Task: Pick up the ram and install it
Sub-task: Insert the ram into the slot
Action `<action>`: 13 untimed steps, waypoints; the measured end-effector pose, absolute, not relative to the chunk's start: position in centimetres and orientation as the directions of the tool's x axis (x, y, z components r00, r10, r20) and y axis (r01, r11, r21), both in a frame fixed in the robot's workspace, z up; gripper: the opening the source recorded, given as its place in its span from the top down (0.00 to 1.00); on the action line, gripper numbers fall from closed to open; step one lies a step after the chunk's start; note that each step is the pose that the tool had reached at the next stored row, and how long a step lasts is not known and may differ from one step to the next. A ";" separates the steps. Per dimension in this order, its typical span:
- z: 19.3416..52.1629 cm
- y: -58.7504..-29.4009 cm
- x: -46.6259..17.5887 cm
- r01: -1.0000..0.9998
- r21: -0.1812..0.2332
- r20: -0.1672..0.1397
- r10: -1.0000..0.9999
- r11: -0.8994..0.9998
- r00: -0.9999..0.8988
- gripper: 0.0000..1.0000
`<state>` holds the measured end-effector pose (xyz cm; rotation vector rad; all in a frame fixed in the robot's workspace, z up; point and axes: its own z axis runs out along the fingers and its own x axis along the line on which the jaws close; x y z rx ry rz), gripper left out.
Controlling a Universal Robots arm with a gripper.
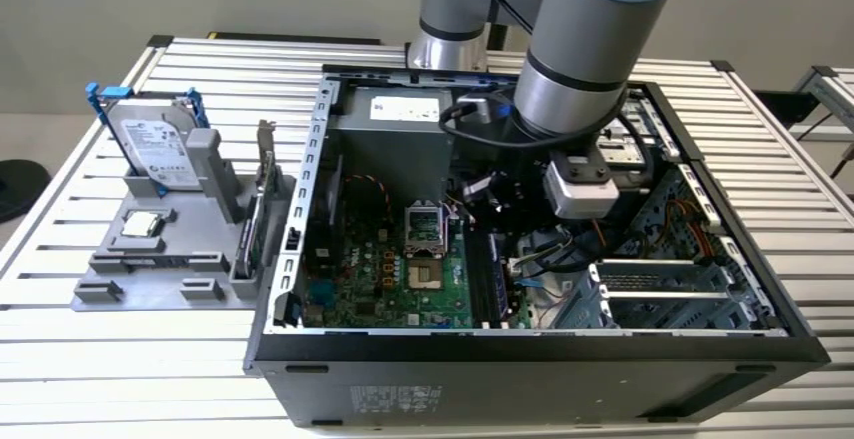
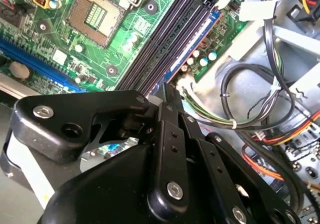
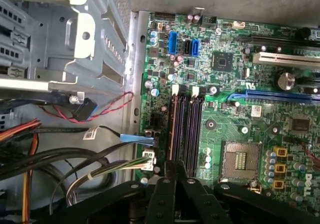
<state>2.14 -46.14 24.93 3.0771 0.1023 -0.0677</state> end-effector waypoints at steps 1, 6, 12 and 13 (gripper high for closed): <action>24.9 -46.1 2.1 0.079 0.061 -0.046 0.076 -0.995 0.996 1.00; 24.9 -46.1 2.1 0.152 0.061 -0.046 0.149 -0.987 0.988 1.00; 24.9 -46.1 2.1 0.260 0.061 -0.046 0.257 -0.964 0.965 1.00; 24.9 -46.1 2.1 0.276 0.061 -0.046 0.273 -0.959 0.961 1.00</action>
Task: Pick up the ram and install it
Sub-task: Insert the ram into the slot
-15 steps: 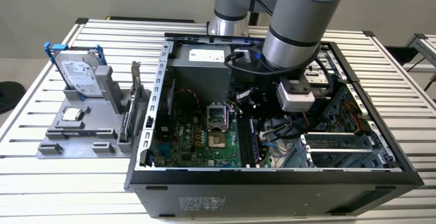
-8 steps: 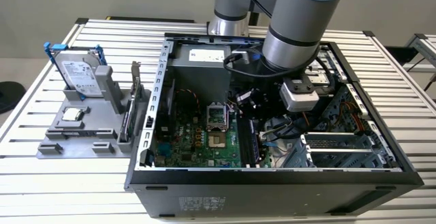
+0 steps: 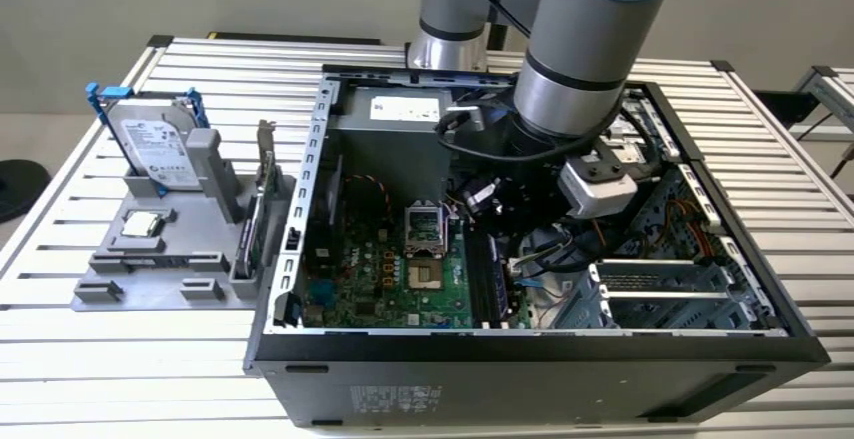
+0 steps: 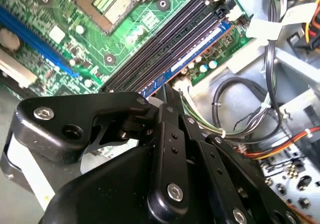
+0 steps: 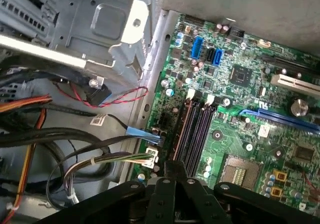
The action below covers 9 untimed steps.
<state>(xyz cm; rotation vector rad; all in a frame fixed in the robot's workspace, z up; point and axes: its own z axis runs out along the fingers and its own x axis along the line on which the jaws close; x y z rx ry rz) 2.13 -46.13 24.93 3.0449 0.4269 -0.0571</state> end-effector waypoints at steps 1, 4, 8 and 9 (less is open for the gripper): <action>24.9 -46.1 2.1 0.294 0.061 -0.046 0.291 -0.954 0.956 1.00; 24.9 -46.1 2.1 0.344 0.061 -0.046 0.342 -0.937 0.939 1.00; 24.9 -46.1 2.1 0.391 0.061 -0.046 0.388 -0.919 0.920 1.00; 24.9 -46.1 2.1 0.397 0.061 -0.046 0.394 -0.916 0.918 1.00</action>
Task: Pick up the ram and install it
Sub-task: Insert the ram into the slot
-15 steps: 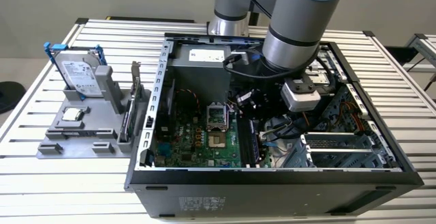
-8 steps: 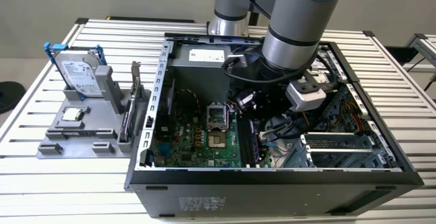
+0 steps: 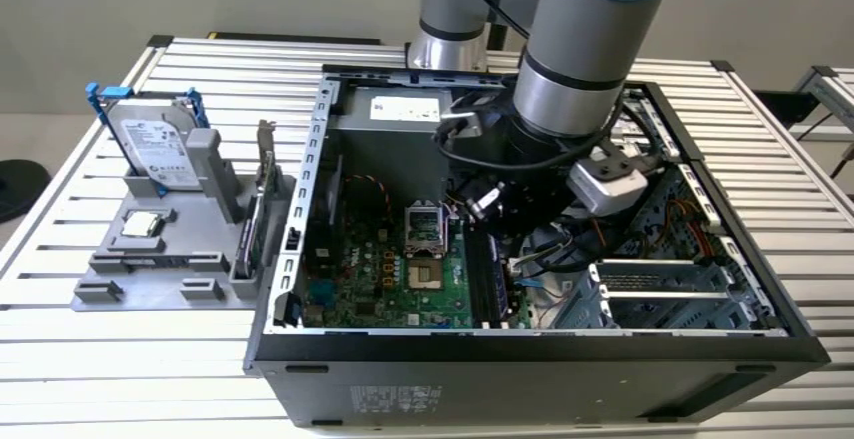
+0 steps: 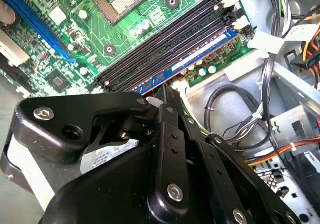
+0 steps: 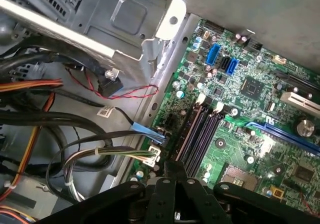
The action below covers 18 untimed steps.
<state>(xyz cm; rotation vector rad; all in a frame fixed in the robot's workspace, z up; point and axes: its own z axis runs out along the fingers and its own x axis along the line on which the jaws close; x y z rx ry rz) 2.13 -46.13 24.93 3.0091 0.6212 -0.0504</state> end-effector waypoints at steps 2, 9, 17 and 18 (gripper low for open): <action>24.9 -46.1 2.1 0.409 0.061 -0.046 0.407 -0.911 0.912 1.00; 24.9 -46.1 2.1 0.488 0.061 -0.046 0.486 -0.871 0.873 1.00; 24.8 -46.1 2.1 0.602 0.061 -0.046 0.600 -0.796 0.799 1.00; 24.8 -46.1 2.1 0.616 0.061 -0.046 0.614 -0.785 0.788 1.00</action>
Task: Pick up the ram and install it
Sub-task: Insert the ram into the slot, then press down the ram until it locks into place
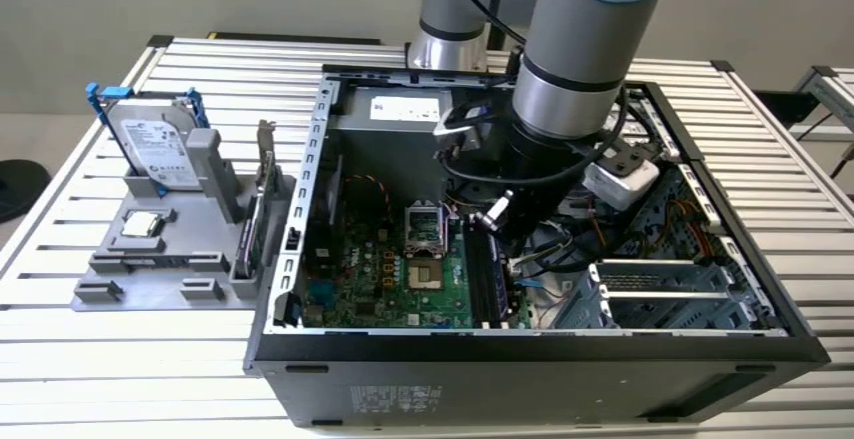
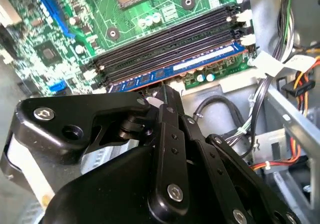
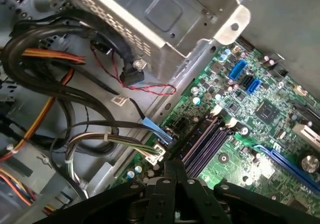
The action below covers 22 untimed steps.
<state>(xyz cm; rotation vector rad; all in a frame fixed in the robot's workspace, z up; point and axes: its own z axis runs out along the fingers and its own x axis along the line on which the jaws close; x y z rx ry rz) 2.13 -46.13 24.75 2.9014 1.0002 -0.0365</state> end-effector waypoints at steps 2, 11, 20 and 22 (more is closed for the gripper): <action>24.7 -46.1 2.1 0.643 0.061 -0.046 0.641 -0.764 0.766 1.00; 24.5 -46.1 2.1 0.759 0.061 -0.046 0.758 -0.648 0.651 1.00; 24.4 -46.1 2.1 0.854 0.061 -0.046 0.853 -0.516 0.519 1.00; 24.3 -46.1 2.1 0.872 0.061 -0.046 0.872 -0.485 0.488 1.00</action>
